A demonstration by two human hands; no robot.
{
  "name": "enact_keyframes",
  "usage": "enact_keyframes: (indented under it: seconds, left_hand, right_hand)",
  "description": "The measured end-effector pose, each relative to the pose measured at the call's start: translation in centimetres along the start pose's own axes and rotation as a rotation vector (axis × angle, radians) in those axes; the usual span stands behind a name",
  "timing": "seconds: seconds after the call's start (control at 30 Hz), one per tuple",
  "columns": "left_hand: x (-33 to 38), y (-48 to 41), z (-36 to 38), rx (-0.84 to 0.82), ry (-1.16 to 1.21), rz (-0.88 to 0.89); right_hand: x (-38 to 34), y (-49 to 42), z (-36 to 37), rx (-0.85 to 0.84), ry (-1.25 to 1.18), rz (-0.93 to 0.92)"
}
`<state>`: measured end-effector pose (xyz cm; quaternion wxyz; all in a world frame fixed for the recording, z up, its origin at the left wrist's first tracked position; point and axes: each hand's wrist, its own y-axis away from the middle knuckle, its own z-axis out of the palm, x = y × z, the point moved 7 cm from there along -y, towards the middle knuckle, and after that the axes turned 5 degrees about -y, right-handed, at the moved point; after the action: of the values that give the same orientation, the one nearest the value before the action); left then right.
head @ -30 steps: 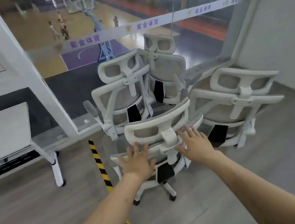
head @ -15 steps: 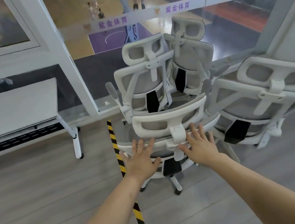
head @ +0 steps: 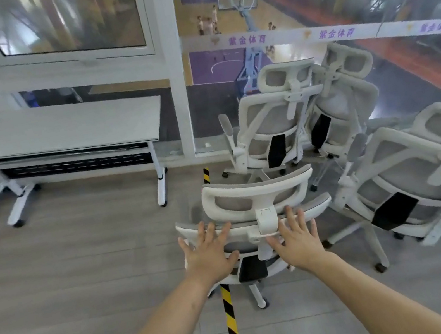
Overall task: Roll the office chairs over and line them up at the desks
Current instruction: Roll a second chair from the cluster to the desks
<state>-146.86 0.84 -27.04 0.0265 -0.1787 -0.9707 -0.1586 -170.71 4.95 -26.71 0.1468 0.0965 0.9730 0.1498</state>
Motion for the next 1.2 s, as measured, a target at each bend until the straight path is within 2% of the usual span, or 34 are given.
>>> enact_keyframes:
  seconds: [0.17,0.33,0.53,0.67,0.8,1.2]
  left_hand:
    - [-8.0,8.8,1.3,0.014,0.028,-0.114]
    - [-16.5,16.9,2.7,-0.026,0.048,-0.305]
    - [-27.1,25.0,4.1,-0.053,0.19,-0.475]
    - [-33.6,29.8,5.0,-0.02,0.26,-0.581]
    - [-40.2,33.7,6.1,0.002,0.306,-0.684]
    - [-64.4,42.5,6.6,-0.039,0.409,-0.929]
  right_hand:
    - [-9.4,3.8,3.9,-0.035,0.048,-0.112]
    - [-20.0,7.1,8.2,-0.074,0.09,-0.217]
    - [-32.6,9.4,12.0,-0.155,0.176,-0.374]
    - [-40.6,9.6,13.8,-0.218,0.274,-0.509]
    - [-47.1,8.6,14.9,-0.201,0.344,-0.597]
    - [-75.0,6.4,23.5,-0.25,0.293,-0.892]
